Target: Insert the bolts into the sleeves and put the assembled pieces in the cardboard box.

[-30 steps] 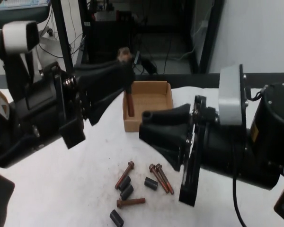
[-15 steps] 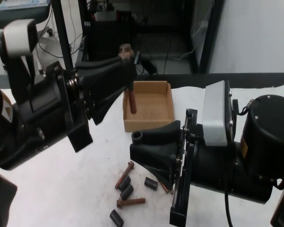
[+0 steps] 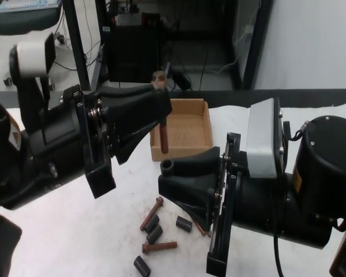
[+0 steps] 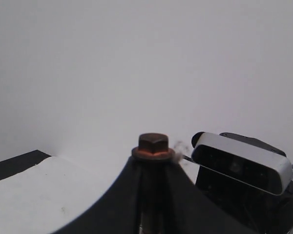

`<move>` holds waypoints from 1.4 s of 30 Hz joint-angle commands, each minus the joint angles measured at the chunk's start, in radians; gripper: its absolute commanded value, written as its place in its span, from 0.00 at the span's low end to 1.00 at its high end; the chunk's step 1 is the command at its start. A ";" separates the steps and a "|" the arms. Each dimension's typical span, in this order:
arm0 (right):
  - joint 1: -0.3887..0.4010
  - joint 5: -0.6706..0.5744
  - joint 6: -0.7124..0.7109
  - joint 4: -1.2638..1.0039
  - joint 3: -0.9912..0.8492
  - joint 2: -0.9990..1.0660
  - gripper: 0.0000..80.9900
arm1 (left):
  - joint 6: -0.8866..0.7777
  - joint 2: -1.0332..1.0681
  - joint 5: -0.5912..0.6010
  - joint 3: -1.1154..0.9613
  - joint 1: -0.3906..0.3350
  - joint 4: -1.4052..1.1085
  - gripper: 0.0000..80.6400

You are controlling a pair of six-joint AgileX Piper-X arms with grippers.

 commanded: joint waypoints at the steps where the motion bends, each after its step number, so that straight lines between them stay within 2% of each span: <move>1: 0.002 0.002 -0.007 -0.005 -0.006 -0.010 0.01 | 0.002 0.003 0.018 -0.008 -0.003 -0.008 0.00; 19: 0.002 0.002 -0.007 -0.034 -0.013 -0.009 0.01 | 0.054 0.003 0.039 -0.006 -0.003 0.118 0.00; 31: 0.002 -0.001 0.052 -0.092 -0.019 -0.009 0.01 | 0.112 0.003 0.016 -0.006 -0.003 0.117 0.01; 34: 0.000 -0.001 0.065 -0.098 -0.019 -0.009 0.01 | 0.130 0.003 0.005 -0.006 -0.003 0.117 0.15; 39: -0.015 -0.001 0.064 -0.098 -0.019 -0.009 0.01 | 0.102 0.003 0.005 -0.006 -0.003 0.140 0.55; 40: -0.020 -0.001 0.064 -0.101 -0.019 -0.009 0.01 | 0.091 0.003 0.005 -0.006 -0.003 0.146 0.61; 42: -0.024 -0.001 0.064 -0.104 -0.019 -0.009 0.01 | 0.074 0.003 0.009 -0.006 -0.003 0.161 0.65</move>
